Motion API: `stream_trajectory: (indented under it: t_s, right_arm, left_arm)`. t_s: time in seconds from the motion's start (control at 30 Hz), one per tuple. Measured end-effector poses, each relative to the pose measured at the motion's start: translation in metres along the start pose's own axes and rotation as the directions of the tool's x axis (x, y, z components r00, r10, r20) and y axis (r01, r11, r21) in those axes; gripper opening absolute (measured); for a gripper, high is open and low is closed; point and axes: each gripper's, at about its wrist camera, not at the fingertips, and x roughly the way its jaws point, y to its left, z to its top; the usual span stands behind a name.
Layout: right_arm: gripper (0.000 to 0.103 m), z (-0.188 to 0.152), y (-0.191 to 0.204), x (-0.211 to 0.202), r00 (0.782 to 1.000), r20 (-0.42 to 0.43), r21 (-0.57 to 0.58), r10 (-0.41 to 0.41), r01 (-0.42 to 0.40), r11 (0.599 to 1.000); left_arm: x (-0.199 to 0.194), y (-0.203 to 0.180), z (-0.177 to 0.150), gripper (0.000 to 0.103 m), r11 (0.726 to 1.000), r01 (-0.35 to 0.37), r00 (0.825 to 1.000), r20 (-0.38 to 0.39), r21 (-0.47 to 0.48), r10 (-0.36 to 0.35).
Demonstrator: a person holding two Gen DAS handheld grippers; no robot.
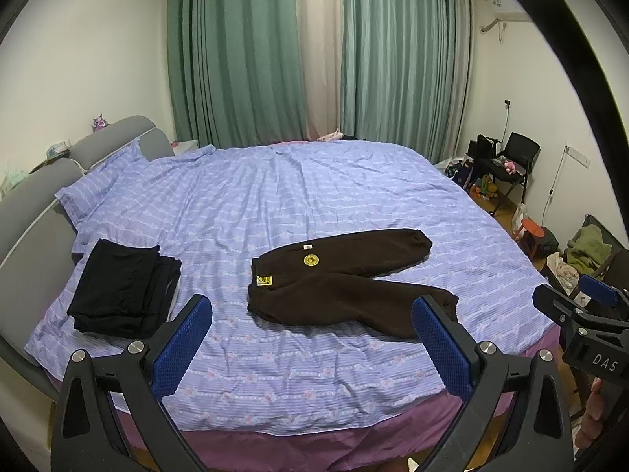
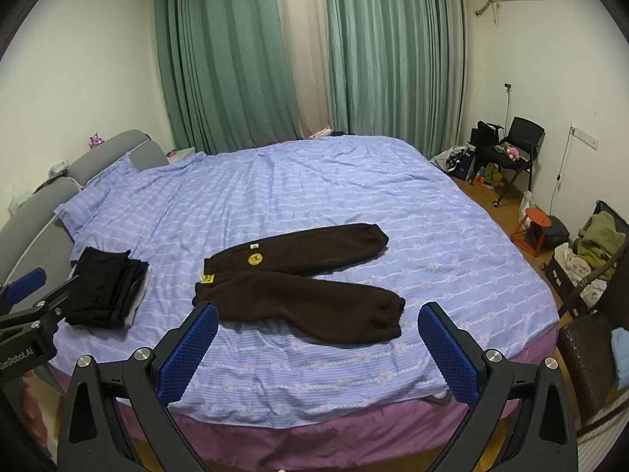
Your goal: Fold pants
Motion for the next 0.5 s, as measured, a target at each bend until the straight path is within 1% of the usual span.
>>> stream_trajectory:
  t_s: [0.5]
  right_arm:
    - [0.103,0.0005,0.0027,0.0020,1.000,-0.006,-0.011,0.005,-0.005,1.000]
  left_arm:
    - [-0.0003,0.0012,0.0020,0.103,1.000,0.003,1.000,-0.002,0.000,-0.003]
